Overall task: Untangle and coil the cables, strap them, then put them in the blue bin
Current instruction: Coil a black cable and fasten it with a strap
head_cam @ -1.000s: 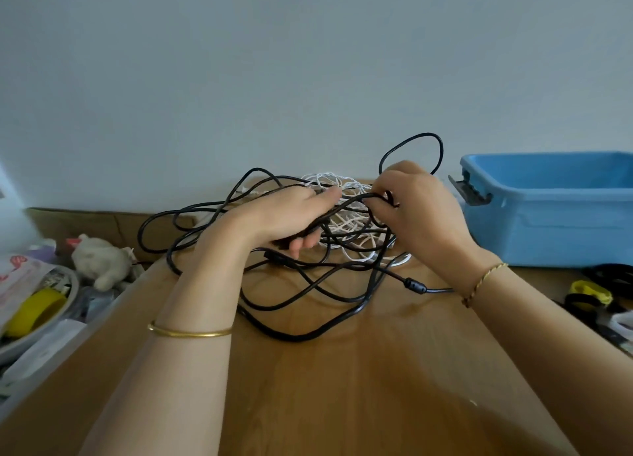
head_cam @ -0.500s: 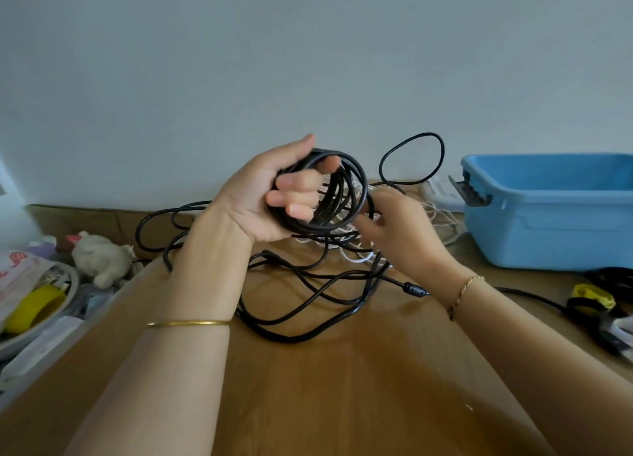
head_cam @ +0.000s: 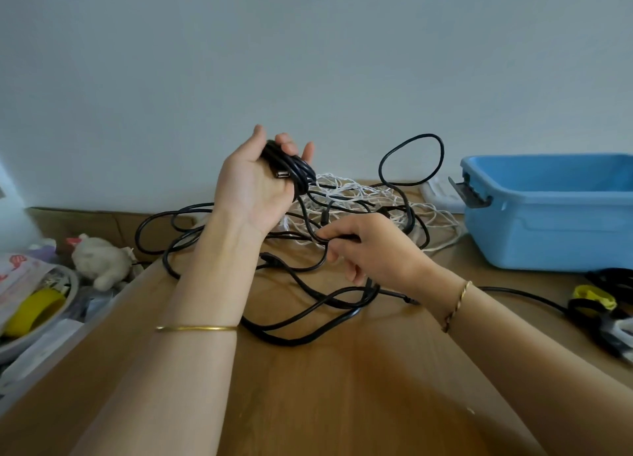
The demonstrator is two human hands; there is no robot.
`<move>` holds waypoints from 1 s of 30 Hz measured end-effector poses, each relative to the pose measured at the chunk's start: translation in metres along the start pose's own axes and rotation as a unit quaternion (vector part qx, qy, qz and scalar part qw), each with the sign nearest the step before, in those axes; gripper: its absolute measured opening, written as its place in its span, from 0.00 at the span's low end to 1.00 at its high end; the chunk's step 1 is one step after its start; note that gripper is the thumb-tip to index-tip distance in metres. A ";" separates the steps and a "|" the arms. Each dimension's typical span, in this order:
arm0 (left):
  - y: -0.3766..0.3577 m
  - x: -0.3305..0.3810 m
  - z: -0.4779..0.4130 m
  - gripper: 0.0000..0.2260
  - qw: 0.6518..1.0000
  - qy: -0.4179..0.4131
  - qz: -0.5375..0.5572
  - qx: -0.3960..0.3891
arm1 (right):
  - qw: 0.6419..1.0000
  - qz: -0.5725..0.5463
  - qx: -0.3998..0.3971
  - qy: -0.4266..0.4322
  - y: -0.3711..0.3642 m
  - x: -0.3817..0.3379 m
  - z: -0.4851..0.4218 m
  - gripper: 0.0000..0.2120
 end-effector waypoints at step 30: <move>0.005 -0.015 0.025 0.12 0.710 0.148 -0.662 -0.190 | 0.977 -0.069 0.192 0.067 0.038 -0.007 -0.001 0.12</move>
Point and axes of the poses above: each hand's wrist, its own z-axis away from the middle knuckle, its own y-axis out of the back of the hand, x = y × z, the point moved 5 cm from there along -z, towards the middle knuckle, and after that the axes turned 4 degrees about -z, right-handed, at the moved point
